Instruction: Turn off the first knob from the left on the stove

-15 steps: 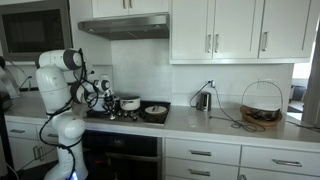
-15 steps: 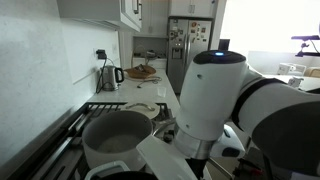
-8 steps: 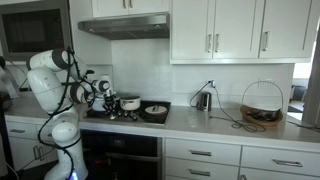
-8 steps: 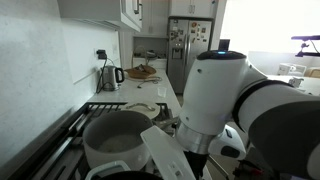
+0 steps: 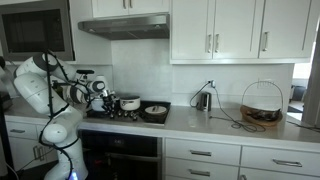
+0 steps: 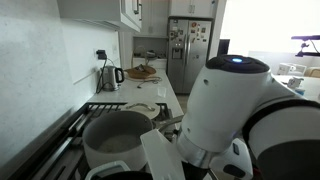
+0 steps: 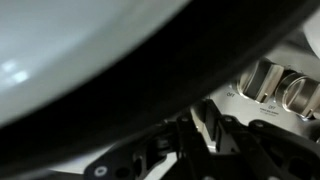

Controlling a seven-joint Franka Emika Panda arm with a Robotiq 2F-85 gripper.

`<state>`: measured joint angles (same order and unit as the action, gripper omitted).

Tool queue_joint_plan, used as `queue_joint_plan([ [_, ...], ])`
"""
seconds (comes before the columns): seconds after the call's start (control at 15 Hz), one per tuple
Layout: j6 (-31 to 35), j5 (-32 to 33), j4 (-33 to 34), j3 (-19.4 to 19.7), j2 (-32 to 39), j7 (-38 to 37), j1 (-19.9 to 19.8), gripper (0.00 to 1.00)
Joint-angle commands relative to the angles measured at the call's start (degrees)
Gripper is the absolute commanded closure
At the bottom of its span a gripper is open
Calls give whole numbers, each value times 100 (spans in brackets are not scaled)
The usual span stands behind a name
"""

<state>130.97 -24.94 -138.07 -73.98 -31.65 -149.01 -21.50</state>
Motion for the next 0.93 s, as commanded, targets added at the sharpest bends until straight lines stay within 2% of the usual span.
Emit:
queue_joint_plan([
  [0.0, -294, -469, 440, -179, -488, 8, -243, 55],
  [0.07, -251, -551, 482, -174, -570, 8, -261, 50],
  [0.13, -73, -242, 185, -94, -319, 8, -102, 41],
  [0.2, -80, -230, 234, -91, -359, 8, -87, 59],
  [0.33, -80, -222, 194, -92, -360, 8, -77, 43],
  [0.4, -80, -221, 178, -92, -357, 8, -79, 41],
  [0.87, -80, -221, 169, -92, -356, 8, -79, 41],
])
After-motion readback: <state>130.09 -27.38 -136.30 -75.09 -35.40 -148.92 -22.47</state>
